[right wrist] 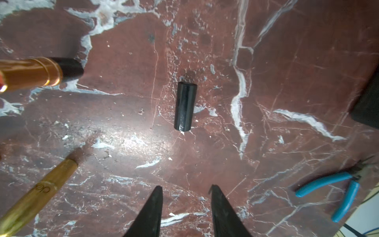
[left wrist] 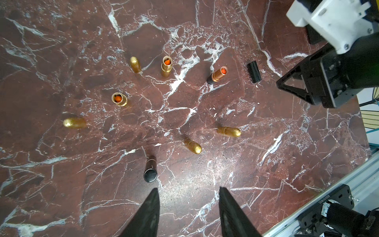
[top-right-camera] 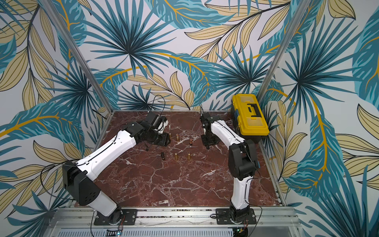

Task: Open the lipstick cap
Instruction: Pick up the cover from the center of the board.

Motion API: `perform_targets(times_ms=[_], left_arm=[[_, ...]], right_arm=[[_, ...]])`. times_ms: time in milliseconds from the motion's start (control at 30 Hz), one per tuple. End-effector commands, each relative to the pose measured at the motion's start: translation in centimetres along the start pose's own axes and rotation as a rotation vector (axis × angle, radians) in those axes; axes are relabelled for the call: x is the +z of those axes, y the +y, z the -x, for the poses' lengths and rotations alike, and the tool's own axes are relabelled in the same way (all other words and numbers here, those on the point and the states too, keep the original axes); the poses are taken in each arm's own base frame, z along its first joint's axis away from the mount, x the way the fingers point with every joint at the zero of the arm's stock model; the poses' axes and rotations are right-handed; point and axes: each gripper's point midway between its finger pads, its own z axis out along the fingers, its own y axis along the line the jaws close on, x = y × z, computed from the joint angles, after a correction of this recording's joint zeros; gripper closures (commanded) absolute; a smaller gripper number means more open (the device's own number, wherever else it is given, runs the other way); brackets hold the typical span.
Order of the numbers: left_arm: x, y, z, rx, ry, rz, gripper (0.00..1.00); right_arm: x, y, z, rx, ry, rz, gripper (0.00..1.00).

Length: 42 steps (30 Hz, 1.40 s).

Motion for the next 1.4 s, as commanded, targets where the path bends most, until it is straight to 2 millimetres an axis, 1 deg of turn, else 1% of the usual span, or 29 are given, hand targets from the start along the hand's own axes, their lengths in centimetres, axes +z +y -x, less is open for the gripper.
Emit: perform_targets(times_ms=[0, 133, 333, 500, 700, 867, 967, 1100, 1267, 1367], left_arm=[[-0.6, -0.8, 1.0, 0.007, -0.028, -0.022, 0.51], [-0.4, -1.0, 0.9, 0.004, -0.021, -0.027, 0.51], [-0.5, -1.2, 0.8, 0.003, -0.02, -0.027, 0.51], [-0.9, -1.1, 0.9, -0.001, -0.034, -0.022, 0.51], [-0.8, -1.3, 0.9, 0.003, -0.03, -0.027, 0.51], [-0.7, -1.4, 0.8, 0.003, -0.027, -0.03, 0.5], [-0.7, -1.5, 0.9, 0.006, -0.03, -0.03, 0.51], [-1.1, -1.6, 1.1, 0.007, -0.041, -0.029, 0.5], [-1.2, -1.5, 1.1, 0.008, -0.045, -0.023, 0.5], [-1.2, -1.7, 1.1, 0.004, -0.042, -0.036, 0.5]], right_arm=[[-0.1, 0.2, 2.1, 0.05, -0.09, 0.033, 0.56], [1.2, -0.2, 2.5, 0.064, -0.073, 0.041, 0.54], [3.2, 0.1, 2.8, 0.062, -0.048, 0.069, 0.54], [4.7, 0.3, 3.0, 0.072, -0.036, 0.085, 0.55], [6.3, 0.0, 2.9, 0.079, -0.011, 0.078, 0.56], [7.4, -0.1, 2.7, 0.083, 0.008, 0.089, 0.59], [8.0, 0.0, 2.8, 0.084, 0.013, 0.094, 0.62], [8.3, 0.4, 2.9, 0.089, 0.018, 0.112, 0.67], [9.0, 0.7, 2.4, 0.085, 0.042, 0.125, 0.73], [8.8, 0.8, 2.3, 0.085, 0.043, 0.132, 0.81]])
